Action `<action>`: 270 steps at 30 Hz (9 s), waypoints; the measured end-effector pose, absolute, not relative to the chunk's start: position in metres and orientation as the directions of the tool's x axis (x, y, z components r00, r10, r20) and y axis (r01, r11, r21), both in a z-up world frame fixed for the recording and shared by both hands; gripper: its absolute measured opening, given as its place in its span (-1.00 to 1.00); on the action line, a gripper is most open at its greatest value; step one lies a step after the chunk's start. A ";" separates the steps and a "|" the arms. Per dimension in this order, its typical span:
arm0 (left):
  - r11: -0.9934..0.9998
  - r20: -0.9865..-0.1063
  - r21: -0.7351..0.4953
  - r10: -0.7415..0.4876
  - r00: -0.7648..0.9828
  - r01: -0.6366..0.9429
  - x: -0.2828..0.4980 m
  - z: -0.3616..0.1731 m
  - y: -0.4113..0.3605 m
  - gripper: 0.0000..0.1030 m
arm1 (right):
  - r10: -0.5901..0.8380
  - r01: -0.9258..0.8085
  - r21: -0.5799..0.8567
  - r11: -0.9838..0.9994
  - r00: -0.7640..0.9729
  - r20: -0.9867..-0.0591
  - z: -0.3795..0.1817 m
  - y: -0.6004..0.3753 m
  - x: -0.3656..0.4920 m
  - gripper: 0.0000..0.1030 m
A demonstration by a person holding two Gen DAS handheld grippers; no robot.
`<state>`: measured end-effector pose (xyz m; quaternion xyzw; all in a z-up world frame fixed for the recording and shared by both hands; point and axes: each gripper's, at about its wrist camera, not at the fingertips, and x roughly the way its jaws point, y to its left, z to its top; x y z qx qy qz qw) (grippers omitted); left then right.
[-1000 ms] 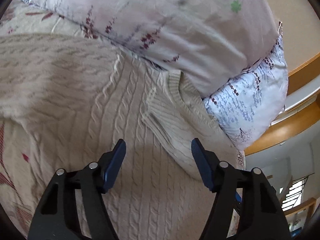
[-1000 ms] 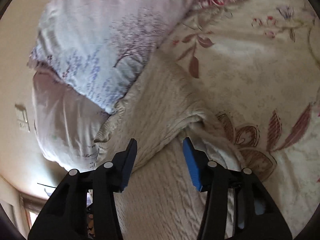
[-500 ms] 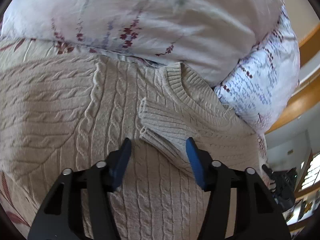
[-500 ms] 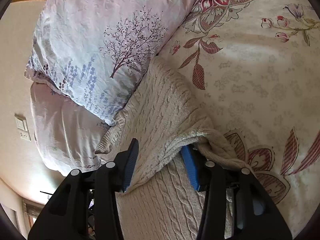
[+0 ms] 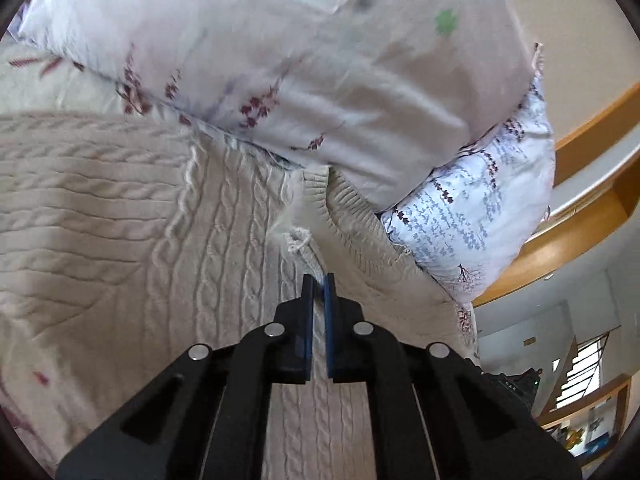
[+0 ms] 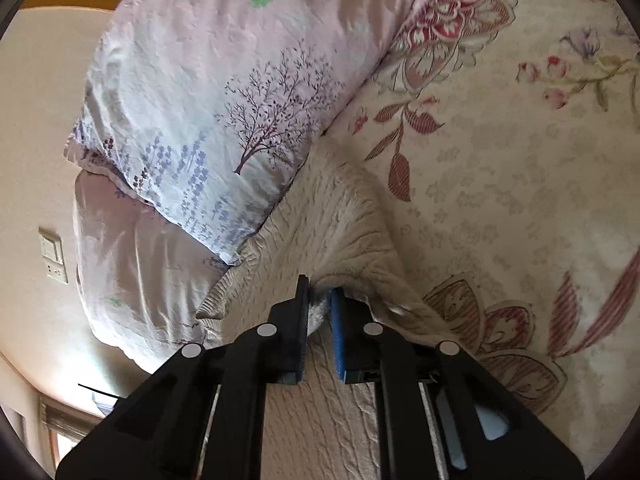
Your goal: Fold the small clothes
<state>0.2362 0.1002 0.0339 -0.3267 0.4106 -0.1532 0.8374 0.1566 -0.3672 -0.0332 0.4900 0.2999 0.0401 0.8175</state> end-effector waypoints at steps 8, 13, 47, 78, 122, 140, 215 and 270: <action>0.776 -0.683 -0.622 -0.475 0.554 -0.103 0.228 -0.004 0.095 -0.91 | 0.228 0.344 0.773 0.532 0.822 -0.522 -0.048 -0.370 0.136 -0.85; 0.748 -0.654 -0.660 -0.526 0.544 -0.071 0.214 0.006 0.108 -0.81 | 0.184 0.384 0.718 0.580 0.798 -0.574 -0.039 -0.363 0.131 -0.75; 0.350 -0.588 -0.784 -0.159 0.793 -0.512 0.132 -0.006 0.372 -0.88 | 0.357 0.091 0.634 0.768 0.761 -0.542 -0.011 -0.282 0.123 0.20; 0.418 -0.421 -0.893 -0.652 0.631 -0.164 0.228 -0.018 0.097 -0.79 | 0.356 0.062 0.620 0.782 0.772 -0.527 -0.012 -0.295 0.108 0.25; 0.909 -0.722 -0.192 -0.385 0.575 0.369 0.177 0.060 -0.007 0.40 | 0.451 0.029 0.672 0.740 0.720 -0.528 0.002 -0.327 0.146 0.14; 0.995 -0.801 -0.051 -0.090 0.592 0.081 0.101 0.009 0.125 0.35 | 0.381 -0.029 0.517 0.855 0.710 -0.591 0.016 -0.271 0.201 -0.84; 0.833 -0.619 -0.526 -0.512 0.596 0.169 -0.010 0.020 0.139 -0.87 | 0.395 -0.171 0.447 0.878 0.785 -0.476 0.005 -0.331 -0.041 -0.86; 0.816 -0.609 -0.572 -0.356 0.709 -0.082 0.313 0.026 0.137 -0.14 | 0.283 0.133 0.632 0.763 0.810 -0.513 0.015 -0.359 0.266 0.20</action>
